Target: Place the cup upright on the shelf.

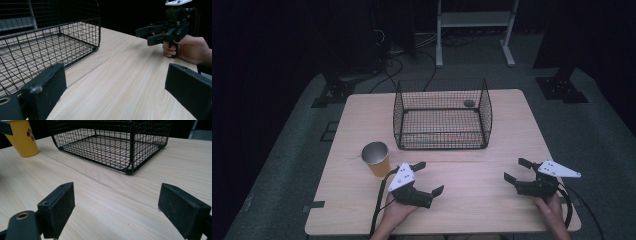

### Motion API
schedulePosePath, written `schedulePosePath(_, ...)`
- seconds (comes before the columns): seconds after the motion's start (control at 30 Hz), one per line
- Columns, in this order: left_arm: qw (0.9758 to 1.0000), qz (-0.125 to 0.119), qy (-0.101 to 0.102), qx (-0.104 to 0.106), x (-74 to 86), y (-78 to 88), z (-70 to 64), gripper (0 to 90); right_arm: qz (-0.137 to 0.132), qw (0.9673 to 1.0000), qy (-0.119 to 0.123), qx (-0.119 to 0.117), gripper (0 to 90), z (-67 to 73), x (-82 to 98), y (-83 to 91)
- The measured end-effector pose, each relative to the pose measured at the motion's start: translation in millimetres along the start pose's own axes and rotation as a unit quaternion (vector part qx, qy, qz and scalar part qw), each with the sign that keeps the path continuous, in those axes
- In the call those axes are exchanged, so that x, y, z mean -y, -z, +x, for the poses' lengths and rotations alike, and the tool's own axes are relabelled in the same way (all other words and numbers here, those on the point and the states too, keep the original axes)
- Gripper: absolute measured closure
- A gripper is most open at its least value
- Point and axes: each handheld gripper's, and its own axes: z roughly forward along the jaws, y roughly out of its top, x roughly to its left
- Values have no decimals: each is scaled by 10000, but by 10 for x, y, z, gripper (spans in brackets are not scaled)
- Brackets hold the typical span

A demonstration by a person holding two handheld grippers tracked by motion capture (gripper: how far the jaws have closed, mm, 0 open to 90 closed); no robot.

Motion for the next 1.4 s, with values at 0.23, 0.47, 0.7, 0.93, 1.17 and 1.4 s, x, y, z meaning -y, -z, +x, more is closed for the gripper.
schedulePosePath(0.23,10000,-23,-48,-25,-31,29,-3,30,9,10000,37,20,129,8,1,3)
schedulePosePath(0.47,9999,-122,-38,20,-74,95,1,30,27,10000,32,34,128,9,0,0)
schedulePosePath(0.7,9998,-175,-120,-10,-138,155,-4,30,31,10000,28,31,129,8,-1,-1)
schedulePosePath(0.93,9997,-210,-136,-65,-191,216,21,29,29,10000,6,19,129,6,-1,-1)
schedulePosePath(1.17,9996,-196,-158,-154,-232,273,43,29,28,10000,2,18,129,5,-1,-1)
schedulePosePath(1.4,9993,-198,-171,-280,-292,369,87,29,21,10000,-5,12,129,3,-1,-1)
